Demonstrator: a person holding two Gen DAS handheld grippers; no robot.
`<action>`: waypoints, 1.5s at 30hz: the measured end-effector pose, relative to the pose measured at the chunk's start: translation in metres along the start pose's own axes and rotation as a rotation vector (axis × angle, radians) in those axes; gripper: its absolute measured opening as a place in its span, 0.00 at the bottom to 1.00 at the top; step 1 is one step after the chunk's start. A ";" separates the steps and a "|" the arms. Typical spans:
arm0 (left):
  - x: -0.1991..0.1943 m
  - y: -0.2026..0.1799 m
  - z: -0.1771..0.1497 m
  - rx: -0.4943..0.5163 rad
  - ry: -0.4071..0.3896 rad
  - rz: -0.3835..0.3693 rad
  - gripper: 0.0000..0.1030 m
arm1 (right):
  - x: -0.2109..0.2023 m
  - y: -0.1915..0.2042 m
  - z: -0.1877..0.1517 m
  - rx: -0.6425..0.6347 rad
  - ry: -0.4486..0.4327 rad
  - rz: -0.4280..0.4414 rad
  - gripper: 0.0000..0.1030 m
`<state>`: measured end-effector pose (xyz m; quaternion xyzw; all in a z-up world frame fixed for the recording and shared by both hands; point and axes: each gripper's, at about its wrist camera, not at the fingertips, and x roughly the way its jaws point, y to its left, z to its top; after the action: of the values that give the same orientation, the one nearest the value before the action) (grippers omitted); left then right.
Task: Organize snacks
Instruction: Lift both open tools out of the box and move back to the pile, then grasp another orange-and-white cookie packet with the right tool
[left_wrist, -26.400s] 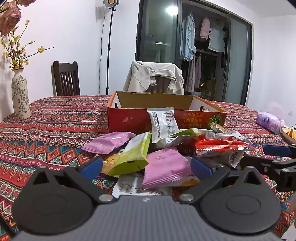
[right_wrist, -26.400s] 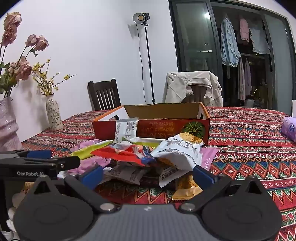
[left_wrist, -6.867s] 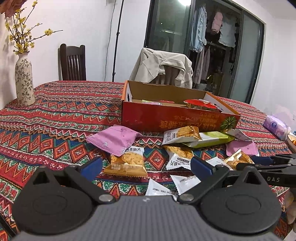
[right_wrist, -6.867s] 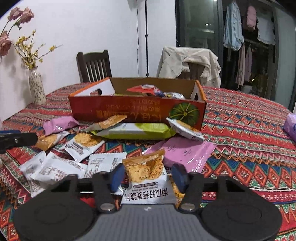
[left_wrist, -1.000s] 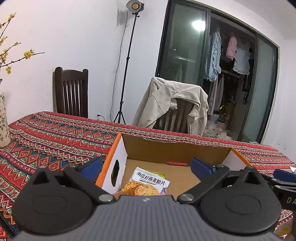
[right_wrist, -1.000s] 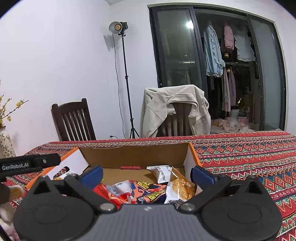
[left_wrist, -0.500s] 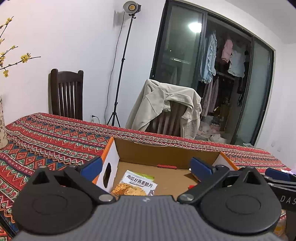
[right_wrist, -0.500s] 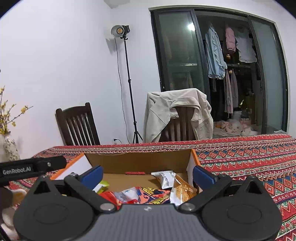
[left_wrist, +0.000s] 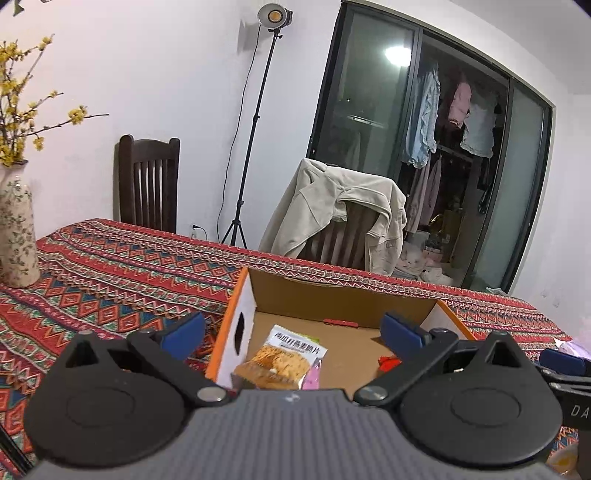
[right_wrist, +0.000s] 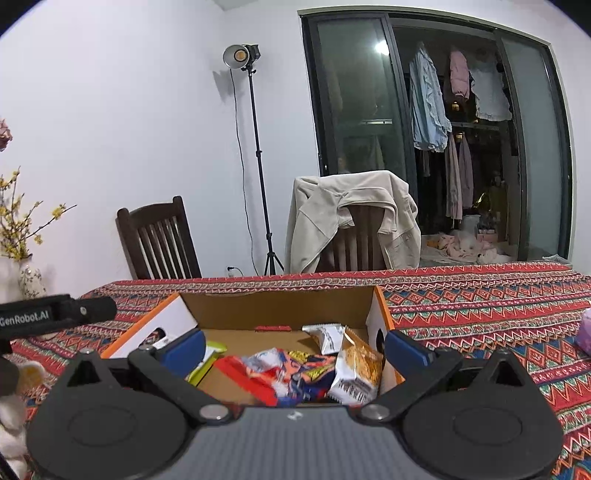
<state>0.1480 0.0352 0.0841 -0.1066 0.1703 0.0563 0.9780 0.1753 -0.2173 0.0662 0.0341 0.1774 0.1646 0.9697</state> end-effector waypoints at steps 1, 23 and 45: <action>-0.004 0.002 0.000 0.001 0.000 0.002 1.00 | -0.004 0.001 -0.002 -0.003 0.002 0.002 1.00; -0.073 0.029 -0.048 -0.002 0.050 -0.021 1.00 | -0.069 0.021 -0.059 -0.061 0.093 0.015 1.00; -0.094 0.045 -0.093 0.004 0.113 -0.006 1.00 | -0.089 0.016 -0.108 -0.079 0.235 0.007 1.00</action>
<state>0.0231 0.0509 0.0227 -0.1079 0.2251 0.0469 0.9672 0.0538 -0.2313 -0.0030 -0.0229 0.2829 0.1780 0.9422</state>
